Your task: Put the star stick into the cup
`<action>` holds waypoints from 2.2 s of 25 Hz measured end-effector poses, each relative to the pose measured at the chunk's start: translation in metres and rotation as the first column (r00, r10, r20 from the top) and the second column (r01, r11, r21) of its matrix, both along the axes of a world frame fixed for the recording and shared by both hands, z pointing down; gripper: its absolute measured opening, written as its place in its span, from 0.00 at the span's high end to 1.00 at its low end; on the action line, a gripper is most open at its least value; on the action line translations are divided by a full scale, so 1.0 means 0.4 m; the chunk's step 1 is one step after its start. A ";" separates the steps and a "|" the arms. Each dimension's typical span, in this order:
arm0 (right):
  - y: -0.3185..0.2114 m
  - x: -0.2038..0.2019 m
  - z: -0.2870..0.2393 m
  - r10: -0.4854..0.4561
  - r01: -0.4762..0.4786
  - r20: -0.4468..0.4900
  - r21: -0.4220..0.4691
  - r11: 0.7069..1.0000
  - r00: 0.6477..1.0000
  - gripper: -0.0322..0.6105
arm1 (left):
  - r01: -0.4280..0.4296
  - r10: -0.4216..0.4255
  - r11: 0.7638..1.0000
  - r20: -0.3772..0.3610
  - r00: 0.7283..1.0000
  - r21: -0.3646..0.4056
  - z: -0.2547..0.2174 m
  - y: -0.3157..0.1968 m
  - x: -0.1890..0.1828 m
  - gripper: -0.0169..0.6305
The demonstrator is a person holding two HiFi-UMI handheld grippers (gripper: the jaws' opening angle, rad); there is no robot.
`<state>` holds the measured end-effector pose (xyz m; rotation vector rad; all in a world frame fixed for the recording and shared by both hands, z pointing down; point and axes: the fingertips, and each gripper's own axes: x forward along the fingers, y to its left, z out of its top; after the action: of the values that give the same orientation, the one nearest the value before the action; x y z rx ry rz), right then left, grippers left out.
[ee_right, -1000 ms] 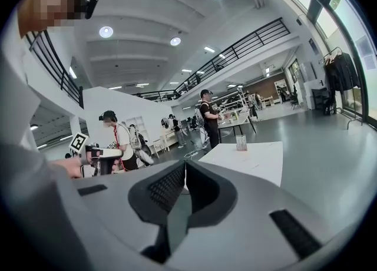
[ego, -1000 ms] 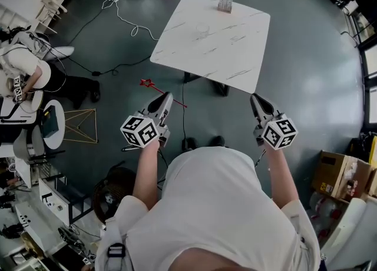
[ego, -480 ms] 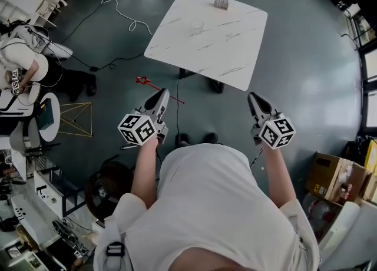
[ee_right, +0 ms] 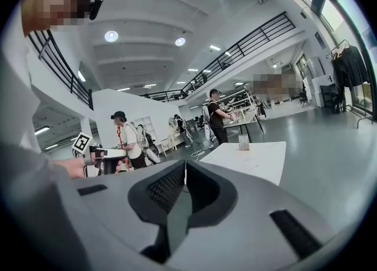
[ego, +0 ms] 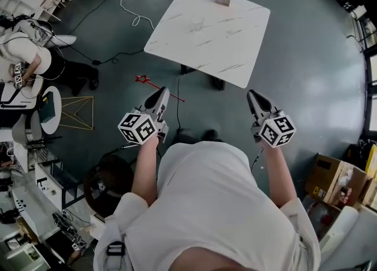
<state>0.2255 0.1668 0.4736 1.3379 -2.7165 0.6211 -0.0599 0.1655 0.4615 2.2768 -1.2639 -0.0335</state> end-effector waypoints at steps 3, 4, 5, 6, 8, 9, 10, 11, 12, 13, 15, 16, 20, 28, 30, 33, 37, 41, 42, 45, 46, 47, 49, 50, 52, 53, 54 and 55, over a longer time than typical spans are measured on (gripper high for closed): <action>-0.001 -0.001 0.004 -0.004 0.004 0.003 -0.002 1.000 1.000 0.91 | 0.002 -0.002 1.000 0.002 1.000 0.004 -0.002 -0.003 0.000 0.94; -0.002 -0.003 0.006 -0.007 0.007 0.002 -0.003 1.000 1.000 0.91 | 0.003 -0.003 1.000 0.001 1.000 0.005 -0.002 -0.005 -0.001 0.94; -0.004 -0.006 0.009 -0.010 0.010 0.000 -0.005 1.000 1.000 0.91 | 0.004 -0.004 1.000 0.000 1.000 0.006 -0.001 -0.008 -0.003 0.94; -0.007 -0.009 0.012 -0.014 0.014 -0.002 -0.007 1.000 1.000 0.91 | 0.004 -0.004 1.000 -0.001 1.000 0.006 0.000 -0.012 -0.006 0.94; -0.020 -0.018 0.016 -0.017 0.017 -0.008 -0.011 1.000 1.000 0.91 | -0.001 0.001 1.000 -0.003 1.000 0.007 0.003 -0.027 -0.013 0.94; -0.030 -0.024 0.017 -0.017 0.017 -0.011 -0.012 1.000 1.000 0.91 | -0.005 0.005 1.000 -0.002 1.000 0.007 0.005 -0.037 -0.019 0.94; -0.042 -0.031 0.019 -0.015 0.015 -0.013 -0.012 1.000 1.000 0.91 | -0.009 0.009 1.000 -0.001 1.000 0.008 0.007 -0.047 -0.025 0.94; -0.054 -0.038 0.020 -0.012 0.011 -0.017 -0.013 1.000 1.000 0.91 | -0.013 0.013 1.000 0.001 1.000 0.008 0.011 -0.059 -0.034 0.94; -0.066 -0.046 0.021 -0.007 0.007 -0.020 -0.013 1.000 1.000 0.91 | -0.016 0.016 1.000 0.003 1.000 0.008 0.014 -0.070 -0.044 0.94; -0.080 -0.054 0.023 -0.002 0.002 -0.022 -0.015 1.000 1.000 0.91 | -0.019 0.019 1.000 0.003 1.000 0.006 0.018 -0.083 -0.056 0.94; -0.108 -0.071 0.024 0.012 -0.013 -0.026 -0.020 1.000 1.000 0.91 | -0.026 0.026 1.000 -0.001 1.000 0.000 0.024 -0.114 -0.080 0.94; -0.123 -0.080 0.024 0.020 -0.021 -0.027 -0.024 0.999 0.999 0.91 | -0.032 0.032 0.999 -0.004 0.999 -0.003 0.026 -0.131 -0.090 0.94; -0.186 -0.130 0.029 0.044 -0.045 -0.034 -0.040 0.998 0.998 0.91 | -0.071 0.071 0.997 -0.003 0.997 -0.006 0.027 -0.216 -0.131 0.94; -0.315 -0.234 0.045 0.085 -0.088 -0.059 -0.066 0.994 0.995 0.91 | -0.135 0.134 0.991 -0.022 0.991 -0.015 0.041 -0.387 -0.210 0.94; -0.345 -0.258 0.044 0.096 -0.101 -0.064 -0.068 0.993 0.993 0.91 | -0.144 0.144 0.989 -0.028 0.989 -0.016 0.044 -0.424 -0.236 0.94; -0.379 -0.293 0.039 0.117 -0.122 -0.073 -0.070 0.990 0.991 0.91 | -0.165 0.164 0.986 -0.035 0.986 -0.016 0.047 -0.471 -0.271 0.94; -0.410 -0.339 0.042 0.143 -0.150 -0.092 -0.078 0.986 0.985 0.91 | -0.198 0.197 0.980 -0.045 0.979 -0.017 0.056 -0.522 -0.308 0.94; -0.427 -0.370 0.055 0.179 -0.189 -0.110 -0.089 0.978 0.978 0.91 | -0.241 0.240 0.970 -0.046 0.970 -0.015 0.064 -0.564 -0.333 0.94; -0.428 -0.376 0.057 0.187 -0.197 -0.111 -0.090 0.976 0.976 0.91 | -0.249 0.248 0.968 -0.044 0.968 -0.015 0.066 -0.573 -0.341 0.94; -0.430 -0.386 0.060 0.203 -0.214 -0.118 -0.093 0.972 0.972 0.91 | -0.259 0.259 0.966 -0.043 0.965 -0.014 0.067 -0.595 -0.363 0.94; -0.431 -0.387 0.060 0.207 -0.219 -0.121 -0.095 0.971 0.971 0.91 | -0.260 0.259 0.965 -0.044 0.965 -0.014 0.067 -0.602 -0.369 0.94; -0.434 -0.387 0.059 0.211 -0.223 -0.122 -0.097 0.970 0.970 0.91 | -0.261 0.260 0.965 -0.046 0.965 -0.015 0.067 -0.607 -0.372 0.94; -0.439 -0.387 0.056 0.218 -0.230 -0.125 -0.096 0.968 0.968 0.91 | -0.264 0.263 0.964 -0.051 0.964 -0.017 0.070 -0.616 -0.374 0.94; -0.442 -0.387 0.055 0.219 -0.232 -0.127 -0.095 0.968 0.967 0.91 | -0.266 0.265 0.964 -0.054 0.963 -0.019 0.074 -0.620 -0.373 0.94; -0.447 -0.385 0.058 0.220 -0.234 -0.132 -0.096 0.968 0.966 0.91 | -0.269 0.267 0.963 -0.060 0.962 -0.024 0.085 -0.629 -0.368 0.94; -0.449 -0.384 0.061 0.220 -0.234 -0.135 -0.099 0.967 0.966 0.91 | -0.268 0.266 0.963 -0.063 0.962 -0.028 0.091 -0.633 -0.365 0.94; -0.451 -0.380 0.066 0.218 -0.233 -0.138 -0.103 0.967 0.966 0.91 | -0.267 0.265 0.963 -0.065 0.962 -0.031 0.096 -0.637 -0.361 0.94; -0.454 -0.374 0.071 0.217 -0.233 -0.139 -0.108 0.967 0.966 0.91 | -0.266 0.263 0.963 -0.066 0.962 -0.032 0.099 -0.643 -0.357 0.94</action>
<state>0.0758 -0.0149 0.5020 1.6081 -2.4051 0.6820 -0.2026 -0.0919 0.5013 2.3711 -0.9121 0.0189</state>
